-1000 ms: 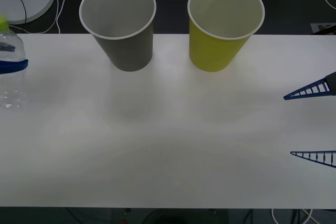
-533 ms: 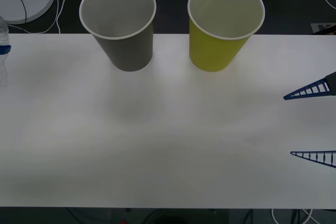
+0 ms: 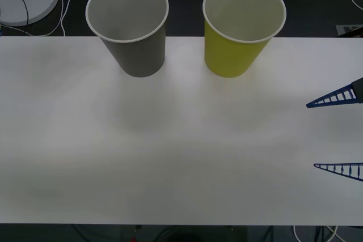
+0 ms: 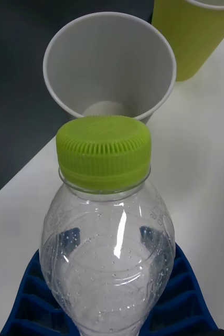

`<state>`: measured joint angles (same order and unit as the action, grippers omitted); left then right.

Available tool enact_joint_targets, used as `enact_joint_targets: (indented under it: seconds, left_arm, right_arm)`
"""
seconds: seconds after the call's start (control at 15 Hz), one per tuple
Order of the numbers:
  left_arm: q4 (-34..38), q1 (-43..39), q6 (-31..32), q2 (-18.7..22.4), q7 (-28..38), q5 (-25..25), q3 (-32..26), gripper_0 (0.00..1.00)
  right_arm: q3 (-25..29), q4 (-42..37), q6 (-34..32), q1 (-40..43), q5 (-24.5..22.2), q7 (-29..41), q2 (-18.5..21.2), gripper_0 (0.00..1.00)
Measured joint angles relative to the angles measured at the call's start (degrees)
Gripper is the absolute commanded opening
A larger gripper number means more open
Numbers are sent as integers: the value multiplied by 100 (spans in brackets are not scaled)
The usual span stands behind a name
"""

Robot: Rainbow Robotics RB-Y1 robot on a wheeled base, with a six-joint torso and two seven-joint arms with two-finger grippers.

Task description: Put the can into the green bin and the plastic bottle into the gray bin

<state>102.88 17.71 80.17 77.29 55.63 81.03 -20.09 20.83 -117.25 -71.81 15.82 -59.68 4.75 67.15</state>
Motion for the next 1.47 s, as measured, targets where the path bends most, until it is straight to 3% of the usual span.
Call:
enact_joint_targets:
  seconds: [0.87, 1.47]
  left_arm:
    - [-873, 2346, 215, -11, 139, 207, 2215, 0]
    - [-2023, 4283, 561, -521, 125, 462, 3713, 0]
  right_arm:
    - [0, 0, 0, 0, 0, 0, 0, 100]
    - [0, 0, 0, 0, 0, 0, 0, 100]
